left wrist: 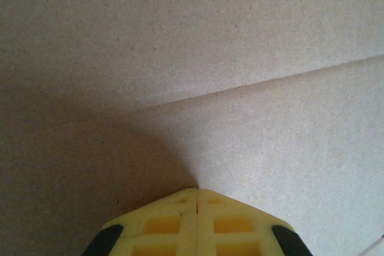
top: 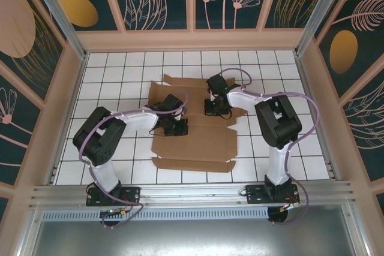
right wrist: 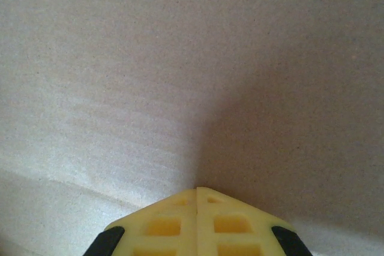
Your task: Fold the paper box
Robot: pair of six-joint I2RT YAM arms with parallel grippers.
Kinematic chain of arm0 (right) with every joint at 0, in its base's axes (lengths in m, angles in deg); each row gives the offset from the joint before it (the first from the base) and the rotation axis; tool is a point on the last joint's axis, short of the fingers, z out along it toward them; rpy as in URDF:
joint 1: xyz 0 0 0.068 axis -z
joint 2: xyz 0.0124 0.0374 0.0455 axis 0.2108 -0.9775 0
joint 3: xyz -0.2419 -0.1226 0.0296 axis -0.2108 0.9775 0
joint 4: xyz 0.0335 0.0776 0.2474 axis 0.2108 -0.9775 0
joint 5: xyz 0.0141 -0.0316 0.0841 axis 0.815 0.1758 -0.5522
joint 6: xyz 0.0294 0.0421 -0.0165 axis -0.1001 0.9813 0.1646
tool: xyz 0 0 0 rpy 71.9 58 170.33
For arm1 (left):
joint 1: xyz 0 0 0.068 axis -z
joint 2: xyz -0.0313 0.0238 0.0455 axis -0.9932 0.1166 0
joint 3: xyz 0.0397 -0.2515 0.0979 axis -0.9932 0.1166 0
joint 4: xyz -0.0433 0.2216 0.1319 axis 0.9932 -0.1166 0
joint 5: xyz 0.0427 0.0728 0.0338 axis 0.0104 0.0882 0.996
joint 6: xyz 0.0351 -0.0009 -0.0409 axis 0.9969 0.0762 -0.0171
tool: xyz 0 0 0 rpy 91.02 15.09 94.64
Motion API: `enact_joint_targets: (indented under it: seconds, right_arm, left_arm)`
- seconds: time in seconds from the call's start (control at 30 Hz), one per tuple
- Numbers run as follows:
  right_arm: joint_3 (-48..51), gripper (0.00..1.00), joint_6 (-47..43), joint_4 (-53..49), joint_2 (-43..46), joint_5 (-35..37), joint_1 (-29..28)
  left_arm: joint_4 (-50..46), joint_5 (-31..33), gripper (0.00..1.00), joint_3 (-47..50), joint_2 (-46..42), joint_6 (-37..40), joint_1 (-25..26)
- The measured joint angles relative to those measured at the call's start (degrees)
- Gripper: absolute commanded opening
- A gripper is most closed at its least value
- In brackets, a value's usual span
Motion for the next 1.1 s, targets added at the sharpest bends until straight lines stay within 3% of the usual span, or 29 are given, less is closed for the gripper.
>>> enact_joint_targets:
  seconds: [0.3, 0.5, 0.73, 0.8, 0.93, 1.1]
  right_arm:
    - [9.9, 0.01, 1.7, 2.6, 7.4, 3.9, 1.8]
    - [18.3, 0.05, 5.6, 2.6, 14.4, 2.9, -1.2]
    - [20.9, 0.08, 9.4, 2.9, 16.7, -0.1, -3.1]
    - [20.9, 0.12, 9.7, 2.2, 17.0, -0.4, -3.1]
    - [20.9, 0.33, 9.3, 0.8, 20.9, -2.8, -2.3]
    - [20.8, 0.55, 7.7, 1.5, 28.5, -6.3, 4.0]
  left_arm:
    - [-4.5, 0.2, 0.00, -12.2, 8.2, 2.4, -3.3]
    - [-5.9, 3.0, 0.00, -21.4, 14.1, 3.4, -4.1]
    - [-5.6, 2.6, 0.01, -22.4, 14.6, 3.2, -4.1]
    - [-5.6, 2.6, 0.03, -21.7, 13.6, 2.9, -4.2]
    - [-5.2, 2.3, 0.09, -19.2, 8.6, 1.7, -4.8]
    - [-0.4, 0.8, 0.13, -11.9, -1.6, -0.9, -6.1]
